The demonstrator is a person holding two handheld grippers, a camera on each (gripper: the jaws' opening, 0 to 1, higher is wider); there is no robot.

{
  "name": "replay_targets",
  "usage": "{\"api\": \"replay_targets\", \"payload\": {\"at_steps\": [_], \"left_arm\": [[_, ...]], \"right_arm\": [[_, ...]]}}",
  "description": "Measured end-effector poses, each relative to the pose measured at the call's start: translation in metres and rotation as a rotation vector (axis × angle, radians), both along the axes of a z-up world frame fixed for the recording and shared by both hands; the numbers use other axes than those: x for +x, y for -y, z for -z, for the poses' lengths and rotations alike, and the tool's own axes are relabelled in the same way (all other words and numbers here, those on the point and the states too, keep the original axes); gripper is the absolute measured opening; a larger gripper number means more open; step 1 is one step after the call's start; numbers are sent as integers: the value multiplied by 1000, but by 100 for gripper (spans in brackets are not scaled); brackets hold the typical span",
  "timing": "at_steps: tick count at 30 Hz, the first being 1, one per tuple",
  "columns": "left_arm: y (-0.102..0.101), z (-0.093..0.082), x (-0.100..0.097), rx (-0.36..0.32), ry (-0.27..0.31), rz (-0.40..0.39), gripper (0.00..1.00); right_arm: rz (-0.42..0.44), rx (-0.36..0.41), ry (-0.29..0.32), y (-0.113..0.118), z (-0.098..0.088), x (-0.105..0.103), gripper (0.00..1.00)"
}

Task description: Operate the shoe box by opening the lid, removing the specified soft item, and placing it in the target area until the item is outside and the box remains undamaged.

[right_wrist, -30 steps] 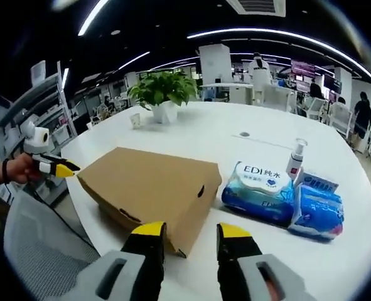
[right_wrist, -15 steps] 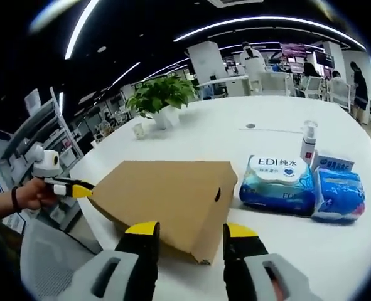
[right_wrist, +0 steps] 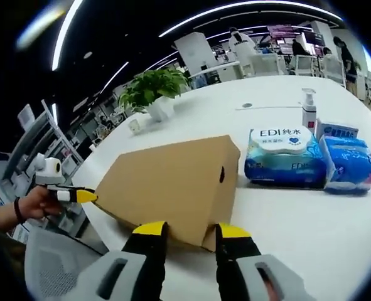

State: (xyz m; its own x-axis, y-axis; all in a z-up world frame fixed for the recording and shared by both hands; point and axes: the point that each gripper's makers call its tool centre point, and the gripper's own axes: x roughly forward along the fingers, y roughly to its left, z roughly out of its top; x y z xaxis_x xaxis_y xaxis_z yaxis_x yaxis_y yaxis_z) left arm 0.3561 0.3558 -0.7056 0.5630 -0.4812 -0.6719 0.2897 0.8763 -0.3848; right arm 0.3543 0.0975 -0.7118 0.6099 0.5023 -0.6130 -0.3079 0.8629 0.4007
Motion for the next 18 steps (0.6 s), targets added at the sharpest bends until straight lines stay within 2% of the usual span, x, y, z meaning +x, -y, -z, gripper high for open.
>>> {"api": "replay_targets", "payload": {"at_steps": [5, 10, 18], "left_arm": [[0, 0, 4, 6, -5, 12, 31], [-4, 0, 16, 6, -8, 6, 31], [-7, 0, 56, 10, -5, -12, 31]], "right_arm": [[-4, -2, -13, -1, 0, 3, 27], [-3, -4, -21, -4, 1, 13, 27], [10, -17, -25, -8, 1, 45, 27]]}}
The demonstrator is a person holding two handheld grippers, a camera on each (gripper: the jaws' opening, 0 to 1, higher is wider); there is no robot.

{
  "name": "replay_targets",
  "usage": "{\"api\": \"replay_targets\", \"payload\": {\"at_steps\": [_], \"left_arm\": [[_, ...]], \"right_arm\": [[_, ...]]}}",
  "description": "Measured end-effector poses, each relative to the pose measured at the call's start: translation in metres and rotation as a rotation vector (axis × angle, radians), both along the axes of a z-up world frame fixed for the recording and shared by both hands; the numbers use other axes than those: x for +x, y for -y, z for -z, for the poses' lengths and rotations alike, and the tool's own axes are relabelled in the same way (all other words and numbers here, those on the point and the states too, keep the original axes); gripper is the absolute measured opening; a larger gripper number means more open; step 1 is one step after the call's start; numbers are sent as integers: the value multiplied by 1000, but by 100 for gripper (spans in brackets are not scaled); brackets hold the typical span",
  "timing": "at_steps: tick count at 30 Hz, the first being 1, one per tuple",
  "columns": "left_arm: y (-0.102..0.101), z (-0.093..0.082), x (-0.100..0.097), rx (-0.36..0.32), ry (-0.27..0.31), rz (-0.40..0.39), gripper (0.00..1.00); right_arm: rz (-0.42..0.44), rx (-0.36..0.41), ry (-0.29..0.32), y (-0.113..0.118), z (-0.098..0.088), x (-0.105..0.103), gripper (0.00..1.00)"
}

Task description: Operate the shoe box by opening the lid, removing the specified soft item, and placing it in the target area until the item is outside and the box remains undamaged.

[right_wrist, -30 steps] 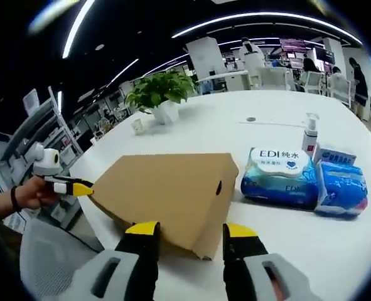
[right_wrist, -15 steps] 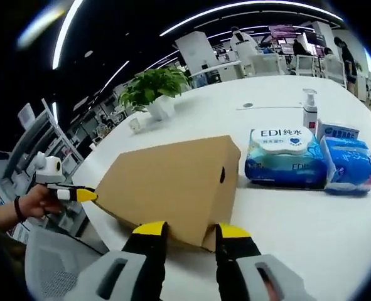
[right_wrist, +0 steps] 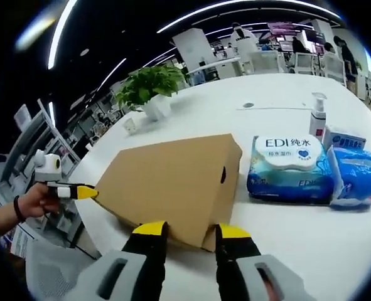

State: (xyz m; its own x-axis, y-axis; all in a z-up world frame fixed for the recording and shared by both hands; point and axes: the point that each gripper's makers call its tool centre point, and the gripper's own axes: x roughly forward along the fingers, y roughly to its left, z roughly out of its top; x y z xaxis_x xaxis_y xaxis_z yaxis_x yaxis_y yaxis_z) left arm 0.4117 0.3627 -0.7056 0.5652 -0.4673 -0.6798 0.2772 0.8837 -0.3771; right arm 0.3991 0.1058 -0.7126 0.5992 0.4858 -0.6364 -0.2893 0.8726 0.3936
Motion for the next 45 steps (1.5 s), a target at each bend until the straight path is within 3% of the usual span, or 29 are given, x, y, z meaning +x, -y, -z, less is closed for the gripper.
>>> {"api": "replay_targets", "payload": {"at_steps": [12, 20, 36, 40, 43, 45], "left_arm": [[13, 0, 76, -7, 5, -17, 31], [23, 0, 105, -13, 4, -8, 31], [24, -1, 107, 1, -6, 1, 31], [21, -4, 97, 44, 18, 22, 34], [19, -7, 85, 32, 38, 10, 42], [14, -12, 79, 22, 63, -24, 45]], "right_arm": [[36, -28, -4, 11, -3, 66, 27], [55, -37, -16, 22, -2, 92, 27], [39, -45, 18, 23, -4, 93, 28], [11, -45, 15, 26, -5, 80, 51], [21, -54, 41, 40, -9, 67, 52], [61, -58, 72, 62, -12, 56, 53]]}}
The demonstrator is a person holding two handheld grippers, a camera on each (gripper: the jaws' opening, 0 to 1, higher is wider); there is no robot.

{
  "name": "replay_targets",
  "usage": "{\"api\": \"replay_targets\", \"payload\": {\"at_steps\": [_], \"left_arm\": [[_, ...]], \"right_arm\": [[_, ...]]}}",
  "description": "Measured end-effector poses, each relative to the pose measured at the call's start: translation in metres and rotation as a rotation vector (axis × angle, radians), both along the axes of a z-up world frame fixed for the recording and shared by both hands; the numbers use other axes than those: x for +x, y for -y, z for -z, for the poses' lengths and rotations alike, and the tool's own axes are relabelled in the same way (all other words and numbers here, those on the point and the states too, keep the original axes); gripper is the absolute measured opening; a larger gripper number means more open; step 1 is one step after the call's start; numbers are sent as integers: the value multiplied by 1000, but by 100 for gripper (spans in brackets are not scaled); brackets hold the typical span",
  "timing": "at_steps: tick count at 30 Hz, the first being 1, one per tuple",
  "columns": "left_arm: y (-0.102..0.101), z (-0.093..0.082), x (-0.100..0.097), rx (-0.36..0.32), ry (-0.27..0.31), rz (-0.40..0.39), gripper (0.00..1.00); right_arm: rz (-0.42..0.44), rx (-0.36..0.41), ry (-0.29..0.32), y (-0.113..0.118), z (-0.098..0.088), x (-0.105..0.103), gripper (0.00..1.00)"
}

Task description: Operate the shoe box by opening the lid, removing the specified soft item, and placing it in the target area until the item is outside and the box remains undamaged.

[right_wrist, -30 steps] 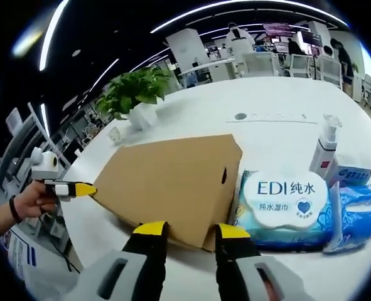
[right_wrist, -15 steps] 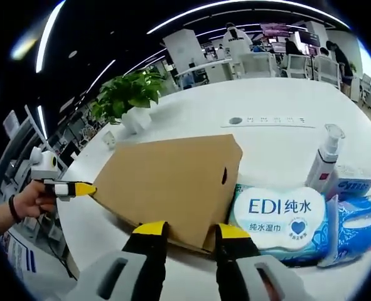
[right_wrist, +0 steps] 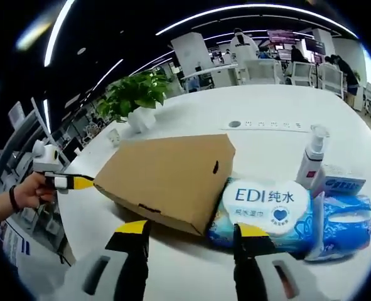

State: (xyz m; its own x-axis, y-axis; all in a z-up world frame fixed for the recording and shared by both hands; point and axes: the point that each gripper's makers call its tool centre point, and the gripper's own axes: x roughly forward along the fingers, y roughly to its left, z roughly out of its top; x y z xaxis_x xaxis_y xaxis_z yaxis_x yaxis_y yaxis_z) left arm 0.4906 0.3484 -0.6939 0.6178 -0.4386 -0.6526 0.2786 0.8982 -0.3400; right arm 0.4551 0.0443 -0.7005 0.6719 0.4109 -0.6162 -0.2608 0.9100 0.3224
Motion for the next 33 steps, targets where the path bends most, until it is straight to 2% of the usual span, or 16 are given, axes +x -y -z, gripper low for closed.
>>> {"api": "replay_targets", "payload": {"at_steps": [1, 2, 5, 7, 10, 12, 16, 21, 28, 33], "left_arm": [[-4, -6, -2, 0, 36, -34, 47], [-4, -11, -4, -7, 55, -43, 48], [2, -22, -19, -13, 90, -24, 52], [6, -26, -26, 4, 111, 2, 53], [13, -32, -37, 74, 174, 76, 56], [23, -36, -45, 61, 189, 112, 58], [33, -40, -58, 81, 217, 154, 59], [44, -38, -78, 118, 237, 219, 59], [49, -39, -89, 73, 224, 205, 60], [56, -39, -96, 74, 212, 219, 60]], "right_arm": [[9, 3, 5, 4, -1, -2, 53], [52, 27, 26, 16, -4, -7, 54], [101, 31, 34, 45, -7, -24, 57], [145, 28, 75, 66, -15, -33, 60], [176, 22, 112, 88, -26, -51, 65], [195, 1, 139, 101, -32, -62, 68], [216, -5, 168, 114, -43, -79, 70], [247, -9, 200, 124, -55, -101, 71], [270, -5, 225, 121, -61, -117, 73], [287, 3, 244, 117, -64, -122, 73]]}}
